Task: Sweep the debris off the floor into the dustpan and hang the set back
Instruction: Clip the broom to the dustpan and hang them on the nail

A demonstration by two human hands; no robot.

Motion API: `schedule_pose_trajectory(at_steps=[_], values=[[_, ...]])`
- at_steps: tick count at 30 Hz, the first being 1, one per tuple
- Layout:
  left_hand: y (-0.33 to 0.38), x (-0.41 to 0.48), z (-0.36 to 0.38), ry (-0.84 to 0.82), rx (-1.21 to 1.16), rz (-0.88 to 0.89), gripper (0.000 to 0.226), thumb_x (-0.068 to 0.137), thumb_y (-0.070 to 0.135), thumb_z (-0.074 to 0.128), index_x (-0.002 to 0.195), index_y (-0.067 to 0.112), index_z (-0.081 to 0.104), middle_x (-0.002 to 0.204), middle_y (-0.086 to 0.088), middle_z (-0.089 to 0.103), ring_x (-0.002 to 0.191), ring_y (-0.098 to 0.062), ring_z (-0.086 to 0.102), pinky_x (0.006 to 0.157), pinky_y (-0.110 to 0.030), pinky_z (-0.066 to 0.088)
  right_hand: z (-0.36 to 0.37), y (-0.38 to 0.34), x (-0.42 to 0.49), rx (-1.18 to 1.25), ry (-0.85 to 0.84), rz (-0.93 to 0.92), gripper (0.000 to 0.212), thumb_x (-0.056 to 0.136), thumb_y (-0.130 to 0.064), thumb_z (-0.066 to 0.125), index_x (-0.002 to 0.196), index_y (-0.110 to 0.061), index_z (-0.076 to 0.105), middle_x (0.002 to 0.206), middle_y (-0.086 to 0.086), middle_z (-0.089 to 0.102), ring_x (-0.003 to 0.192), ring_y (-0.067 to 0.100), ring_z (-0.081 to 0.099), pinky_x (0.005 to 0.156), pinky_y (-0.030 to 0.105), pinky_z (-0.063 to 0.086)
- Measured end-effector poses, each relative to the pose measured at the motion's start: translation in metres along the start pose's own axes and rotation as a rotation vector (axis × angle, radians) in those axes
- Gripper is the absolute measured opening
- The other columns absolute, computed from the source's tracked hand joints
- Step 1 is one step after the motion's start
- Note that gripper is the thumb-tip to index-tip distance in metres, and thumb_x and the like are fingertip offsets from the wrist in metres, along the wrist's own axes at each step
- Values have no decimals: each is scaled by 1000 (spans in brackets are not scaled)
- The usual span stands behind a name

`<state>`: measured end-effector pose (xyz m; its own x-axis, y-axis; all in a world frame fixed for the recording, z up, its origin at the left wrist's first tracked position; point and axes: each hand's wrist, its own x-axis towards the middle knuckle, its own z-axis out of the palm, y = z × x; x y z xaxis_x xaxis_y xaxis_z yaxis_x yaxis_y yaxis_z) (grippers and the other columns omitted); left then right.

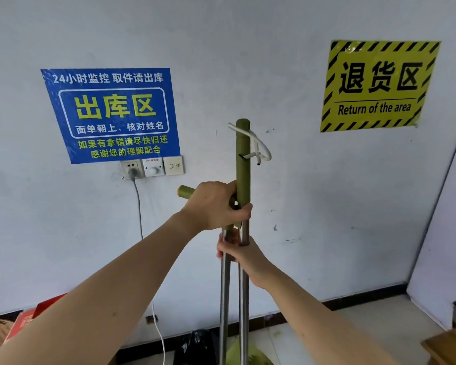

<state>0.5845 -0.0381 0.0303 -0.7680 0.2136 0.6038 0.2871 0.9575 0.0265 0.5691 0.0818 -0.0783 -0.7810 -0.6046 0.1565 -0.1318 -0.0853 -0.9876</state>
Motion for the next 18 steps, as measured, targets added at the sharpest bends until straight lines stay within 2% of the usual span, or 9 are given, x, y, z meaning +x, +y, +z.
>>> schedule_pose_trajectory(at_steps=[3,8,11,12,14,16,18], values=[[-4,-1,4,-26,-131,-74,33,67,60,46,56,31,32,43,10,40,40,-5,40,45,-18,25,5,7,5,-15,60,-17,14,72,-25,67,72,-23,53,64,-5,49,65,14,51,73,30,47],[-5,1,7,-72,-198,-111,31,70,61,50,65,34,36,48,11,45,44,-5,47,46,-17,30,1,11,9,-37,125,-47,12,75,-23,59,66,-20,52,55,5,47,56,19,45,65,30,44],[-2,5,7,-160,-376,-143,32,73,61,57,90,39,42,71,14,59,65,-1,58,63,-26,51,-9,18,10,-78,224,-56,15,74,-27,63,67,-20,51,55,0,46,54,15,46,59,22,45],[1,7,5,-144,-466,-145,38,74,59,60,98,38,42,80,14,61,76,-2,62,72,-31,56,-14,22,9,-105,242,-55,18,73,-27,64,69,-19,49,56,-1,45,55,15,47,58,22,45],[9,14,1,12,-657,-136,42,76,54,65,107,37,42,88,14,64,89,-1,64,82,-30,57,-24,34,6,-149,260,-20,22,73,-27,66,73,-17,46,62,1,43,61,16,46,61,25,44],[19,26,-4,189,-775,-108,49,77,46,68,116,37,40,88,10,65,87,-5,66,85,-28,55,-34,50,-1,-153,288,41,19,75,-23,66,76,-16,47,67,2,44,64,17,47,59,23,44],[30,40,-9,256,-788,-79,62,78,42,69,127,41,32,91,9,61,81,-10,68,79,-23,57,-46,67,-9,-152,322,98,15,78,-19,64,78,-18,48,68,1,45,65,17,46,56,20,42]])
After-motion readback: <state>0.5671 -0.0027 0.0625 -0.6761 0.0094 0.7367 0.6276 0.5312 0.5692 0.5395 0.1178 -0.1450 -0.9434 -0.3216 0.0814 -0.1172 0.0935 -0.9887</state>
